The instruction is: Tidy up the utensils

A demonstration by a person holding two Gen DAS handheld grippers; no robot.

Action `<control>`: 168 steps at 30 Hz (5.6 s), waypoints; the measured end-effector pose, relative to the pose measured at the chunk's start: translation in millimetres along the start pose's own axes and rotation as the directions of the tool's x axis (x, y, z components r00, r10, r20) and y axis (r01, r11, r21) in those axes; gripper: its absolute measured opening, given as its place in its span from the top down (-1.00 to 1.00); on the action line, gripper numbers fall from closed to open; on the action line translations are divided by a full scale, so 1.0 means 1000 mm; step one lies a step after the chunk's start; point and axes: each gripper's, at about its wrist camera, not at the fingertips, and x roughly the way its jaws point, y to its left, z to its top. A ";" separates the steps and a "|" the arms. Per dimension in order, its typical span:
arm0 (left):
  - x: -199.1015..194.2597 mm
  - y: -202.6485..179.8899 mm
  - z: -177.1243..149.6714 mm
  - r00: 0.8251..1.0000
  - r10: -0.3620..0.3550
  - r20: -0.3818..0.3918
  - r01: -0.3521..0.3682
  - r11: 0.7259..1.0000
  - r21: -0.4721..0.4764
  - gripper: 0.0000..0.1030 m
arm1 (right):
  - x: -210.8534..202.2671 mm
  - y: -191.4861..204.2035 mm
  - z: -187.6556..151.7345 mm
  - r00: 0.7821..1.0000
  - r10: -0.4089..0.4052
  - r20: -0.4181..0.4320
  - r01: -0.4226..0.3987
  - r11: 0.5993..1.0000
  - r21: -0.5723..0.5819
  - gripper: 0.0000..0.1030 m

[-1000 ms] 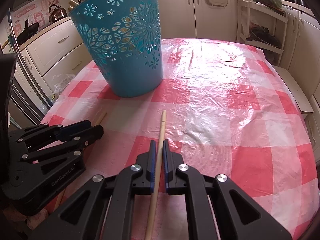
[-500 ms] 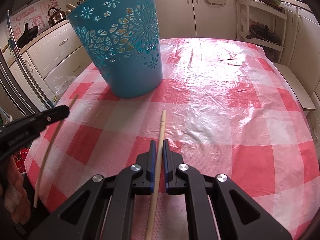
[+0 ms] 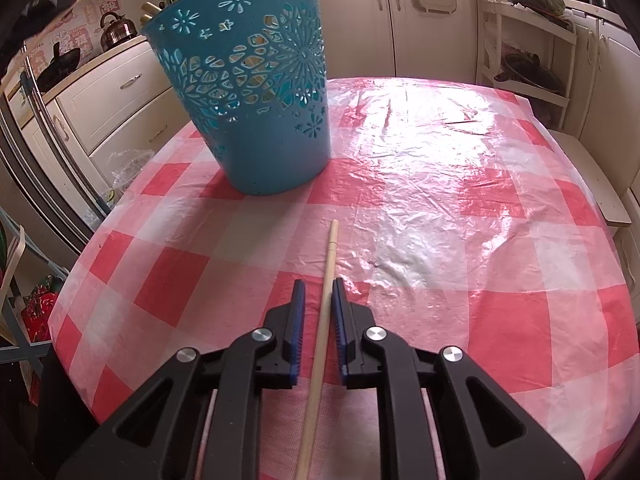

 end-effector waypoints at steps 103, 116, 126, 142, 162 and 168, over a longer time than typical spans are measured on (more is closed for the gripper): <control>0.093 0.059 -0.149 0.915 0.306 -0.262 -0.252 0.942 0.223 -0.85 | -0.068 -0.013 0.036 0.954 0.218 0.207 -0.248 0.959 0.135 0.89; 0.095 0.060 -0.149 0.914 0.303 -0.270 -0.249 0.944 0.218 -0.85 | -0.130 0.022 0.158 0.810 0.336 0.482 -0.387 0.922 0.009 0.89; 0.093 0.061 -0.149 0.918 0.291 -0.270 -0.238 0.948 0.211 -0.85 | -0.115 0.037 0.198 0.776 0.168 0.608 -0.194 0.981 -0.023 0.89; 0.095 0.061 -0.149 0.918 0.288 -0.274 -0.234 0.949 0.211 -0.85 | -0.029 0.040 0.159 0.871 0.080 0.484 -0.065 0.997 -0.046 0.88; 0.051 0.068 -0.129 0.908 0.285 -0.308 -0.264 0.958 0.108 -0.85 | -0.100 0.019 0.056 0.957 0.078 0.279 -0.127 0.978 0.163 -0.29; -0.031 0.035 -0.104 0.923 0.323 -0.209 -0.296 0.943 0.151 -0.85 | -0.141 0.029 0.035 0.964 0.062 0.259 -0.111 0.977 0.181 -0.55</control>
